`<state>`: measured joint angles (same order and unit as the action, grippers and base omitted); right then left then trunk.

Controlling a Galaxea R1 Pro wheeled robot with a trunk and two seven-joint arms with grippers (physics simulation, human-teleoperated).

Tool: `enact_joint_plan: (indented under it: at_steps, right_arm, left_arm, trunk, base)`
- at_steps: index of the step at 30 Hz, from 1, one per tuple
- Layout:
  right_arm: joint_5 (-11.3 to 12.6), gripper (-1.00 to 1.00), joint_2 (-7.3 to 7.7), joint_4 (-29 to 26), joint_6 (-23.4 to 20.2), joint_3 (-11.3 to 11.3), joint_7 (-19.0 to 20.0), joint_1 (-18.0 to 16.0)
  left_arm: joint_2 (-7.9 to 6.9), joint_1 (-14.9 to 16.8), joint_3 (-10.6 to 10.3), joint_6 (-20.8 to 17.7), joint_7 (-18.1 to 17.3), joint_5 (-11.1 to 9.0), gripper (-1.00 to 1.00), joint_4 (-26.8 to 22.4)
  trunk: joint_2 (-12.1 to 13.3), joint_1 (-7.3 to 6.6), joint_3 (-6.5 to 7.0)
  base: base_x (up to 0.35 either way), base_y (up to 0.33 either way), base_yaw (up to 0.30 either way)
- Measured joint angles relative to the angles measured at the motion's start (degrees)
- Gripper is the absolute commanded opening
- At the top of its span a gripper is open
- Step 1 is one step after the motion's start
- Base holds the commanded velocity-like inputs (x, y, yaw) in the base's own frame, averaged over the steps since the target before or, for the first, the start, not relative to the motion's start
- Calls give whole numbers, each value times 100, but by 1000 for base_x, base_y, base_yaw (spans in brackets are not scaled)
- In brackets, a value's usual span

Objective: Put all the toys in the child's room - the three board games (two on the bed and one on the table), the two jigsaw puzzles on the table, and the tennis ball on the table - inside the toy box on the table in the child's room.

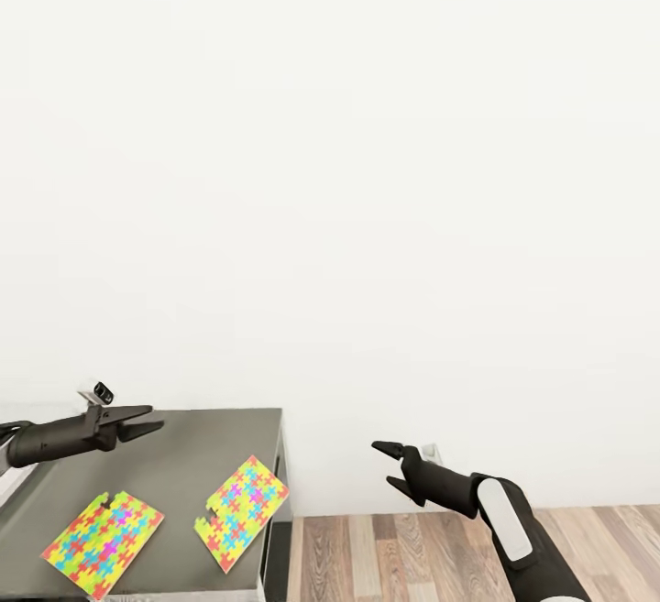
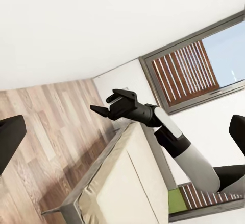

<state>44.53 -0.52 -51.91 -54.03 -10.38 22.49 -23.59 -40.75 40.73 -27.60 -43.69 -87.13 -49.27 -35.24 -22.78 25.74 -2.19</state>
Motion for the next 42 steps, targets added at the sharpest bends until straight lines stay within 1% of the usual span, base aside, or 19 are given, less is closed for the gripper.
enact_joint_plan:
  at_steps: [8,10,14,18,22,27,33,42]
  right_arm:
    - [0,100,-3,0,-2,12,-39,0]
    - [1,100,-3,0,1,44,-47,0]
    - [-7,100,-2,4,26,188,-57,0]
    - [-15,100,3,6,146,238,-43,0]
    - [-21,100,4,81,313,261,-8,2]
    - [-23,100,5,304,367,265,17,2]
    - [-29,100,5,344,376,269,20,1]
    - [-21,100,6,349,375,269,28,1]
  left_arm:
    - [2,0,-4,5,0,0,100,-3]
    - [2,0,-18,5,0,0,100,-4]
    - [8,0,-41,6,0,-6,100,-5]
    - [47,1,-46,7,0,-4,100,-4]
    - [63,4,-55,6,0,-1,100,-1]
    - [66,4,-56,7,0,0,100,-1]
    - [65,3,-56,7,0,0,100,-3]
    - [65,3,-56,7,0,0,100,-3]
  trunk:
    - [0,0,0]
    - [0,0,0]
    - [0,0,0]
    - [0,0,0]
    - [0,0,5]
    - [0,0,22]
    - [0,0,25]
    - [0,0,-40]
  base:
    - [0,0,289]
    - [0,0,290]
    - [0,0,289]
    - [0,0,179]
    - [0,0,-93]
    - [0,0,-175]
    - [0,0,-35]
    - [0,0,-2]
